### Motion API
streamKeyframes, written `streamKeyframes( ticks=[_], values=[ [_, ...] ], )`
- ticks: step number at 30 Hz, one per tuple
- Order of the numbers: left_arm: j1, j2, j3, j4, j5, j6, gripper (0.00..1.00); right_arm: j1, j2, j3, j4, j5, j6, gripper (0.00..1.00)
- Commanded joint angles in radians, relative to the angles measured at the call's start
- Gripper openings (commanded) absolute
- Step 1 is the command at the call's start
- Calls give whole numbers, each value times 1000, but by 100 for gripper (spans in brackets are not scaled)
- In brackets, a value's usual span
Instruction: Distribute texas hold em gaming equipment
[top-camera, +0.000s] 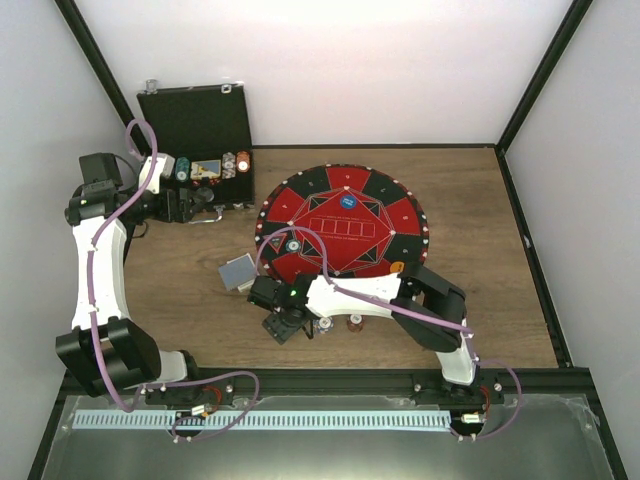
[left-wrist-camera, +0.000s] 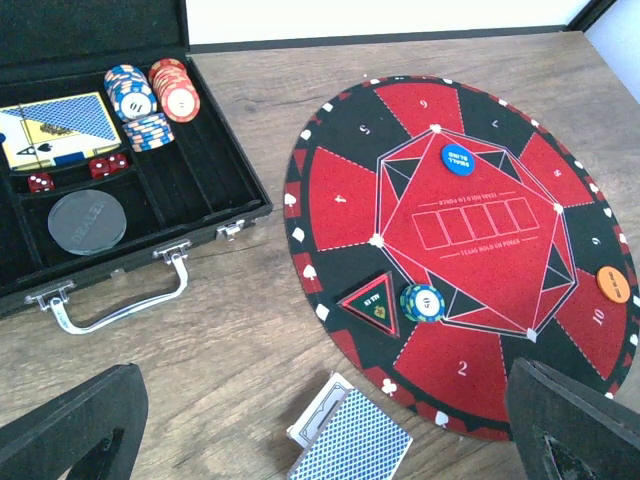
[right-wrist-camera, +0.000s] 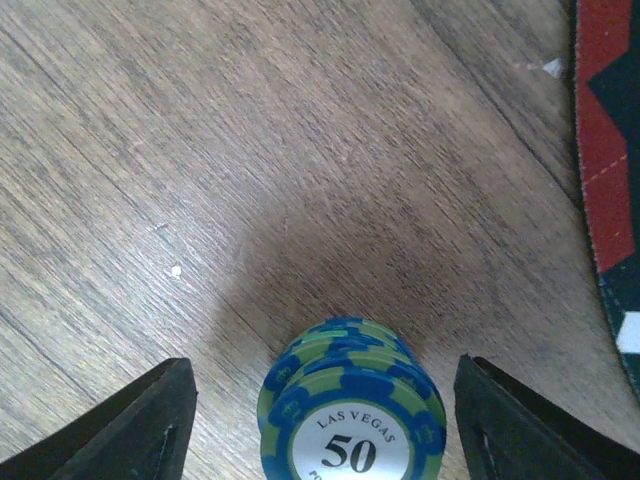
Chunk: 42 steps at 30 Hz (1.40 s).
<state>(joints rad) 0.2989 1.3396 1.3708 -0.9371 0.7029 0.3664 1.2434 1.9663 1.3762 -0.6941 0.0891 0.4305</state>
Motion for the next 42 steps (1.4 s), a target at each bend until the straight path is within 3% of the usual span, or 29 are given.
streamKeyframes(
  ticks=[1, 13, 32, 42],
  values=[
    [5, -15, 27, -9, 19, 10, 100, 8, 3, 3, -1, 8, 6, 70],
    [5, -27, 31, -21, 3, 10, 100, 9, -14, -6, -4, 40, 18, 41],
    [6, -29, 30, -19, 8, 7, 100, 4, -58, 40, -62, 86, 26, 15],
    [5, -19, 42, -16, 17, -8, 100, -143, -139, 107, -133, 89, 32, 5]
  ],
)
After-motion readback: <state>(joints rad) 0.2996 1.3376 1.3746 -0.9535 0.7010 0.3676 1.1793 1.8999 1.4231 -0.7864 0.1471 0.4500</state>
